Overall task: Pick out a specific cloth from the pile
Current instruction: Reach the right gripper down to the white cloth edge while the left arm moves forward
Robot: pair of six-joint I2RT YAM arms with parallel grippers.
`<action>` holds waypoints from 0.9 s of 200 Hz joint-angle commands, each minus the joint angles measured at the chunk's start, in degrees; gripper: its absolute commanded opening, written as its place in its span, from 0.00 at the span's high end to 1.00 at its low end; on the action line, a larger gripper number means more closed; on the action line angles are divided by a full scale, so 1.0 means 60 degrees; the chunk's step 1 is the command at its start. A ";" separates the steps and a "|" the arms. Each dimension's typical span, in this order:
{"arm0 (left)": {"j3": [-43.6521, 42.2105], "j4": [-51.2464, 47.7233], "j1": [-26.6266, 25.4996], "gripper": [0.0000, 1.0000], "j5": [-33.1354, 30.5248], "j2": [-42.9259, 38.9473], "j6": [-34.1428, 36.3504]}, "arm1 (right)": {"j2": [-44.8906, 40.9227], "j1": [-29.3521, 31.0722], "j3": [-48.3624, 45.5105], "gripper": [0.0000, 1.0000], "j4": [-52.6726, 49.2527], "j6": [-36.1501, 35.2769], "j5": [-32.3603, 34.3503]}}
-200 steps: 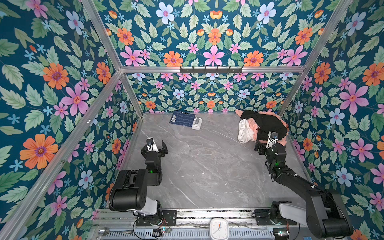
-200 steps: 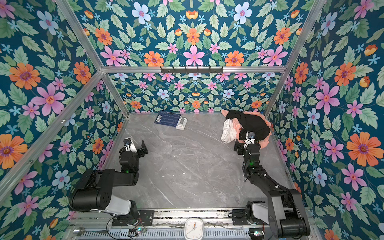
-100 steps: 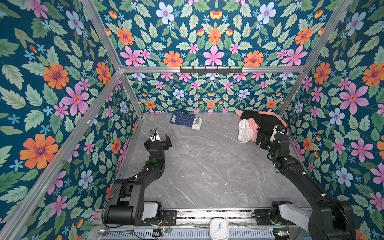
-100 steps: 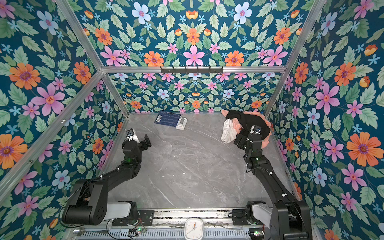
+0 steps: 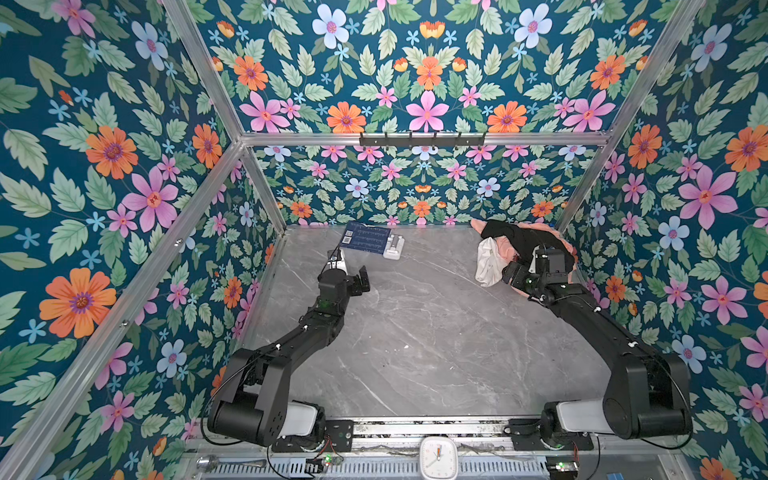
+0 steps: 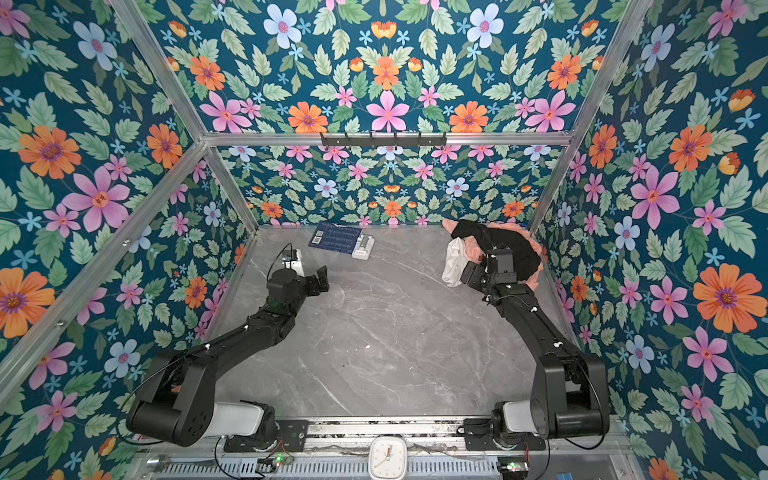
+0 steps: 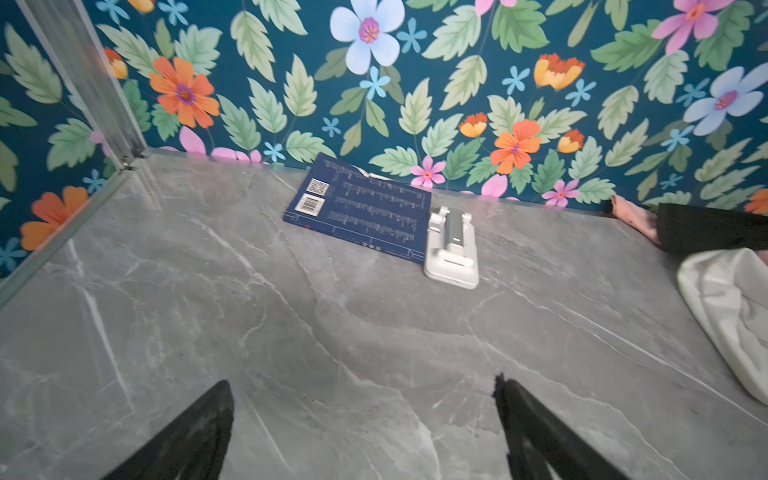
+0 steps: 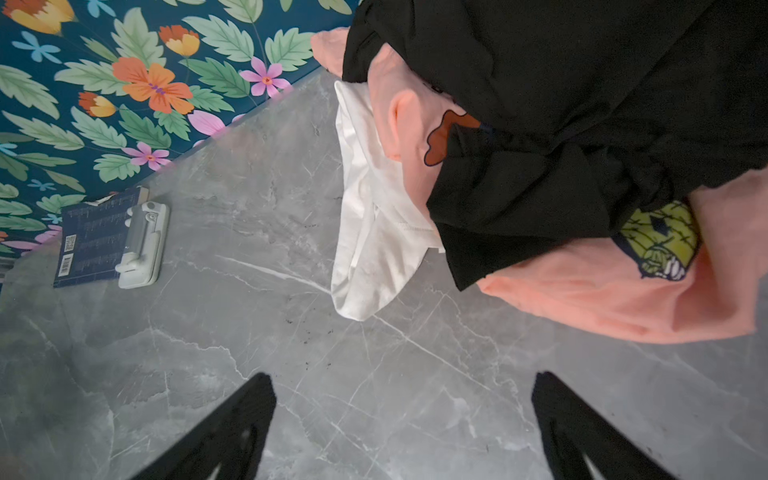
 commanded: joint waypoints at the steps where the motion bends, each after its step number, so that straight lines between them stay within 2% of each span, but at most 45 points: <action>1: 0.0055 0.0197 -0.0142 0.00 0.0636 0.0174 -0.0282 | 0.0270 -0.0001 0.0248 0.03 -0.0554 0.1112 -0.0040; 42: 0.0517 -0.0004 -0.0745 0.00 0.0718 0.0600 -0.0446 | 0.0829 0.0010 0.0646 0.06 -0.0859 0.2282 -0.0393; 53: 0.0702 -0.0091 -0.0892 0.00 0.0743 0.0737 -0.0526 | 0.1003 0.0011 0.0741 0.09 -0.0829 0.2331 -0.0599; 89: 0.1429 -0.0552 -0.1322 0.00 0.0908 0.1268 -0.0673 | 0.1659 0.0023 0.1194 0.10 -0.0976 0.2310 -0.1335; 131: 0.1832 -0.0612 -0.1547 0.00 0.0992 0.1709 -0.0969 | 0.3149 0.0035 0.2806 0.11 -0.2523 0.2057 -0.2207; 147: 0.1894 -0.0610 -0.1605 0.00 0.1061 0.1804 -0.1123 | 0.3854 0.0041 0.3525 0.21 -0.3175 0.1947 -0.2639; 180: 0.1866 -0.0624 -0.1733 0.00 0.1215 0.1867 -0.1166 | 0.4732 0.0099 0.4356 0.26 -0.3717 0.2130 -0.2944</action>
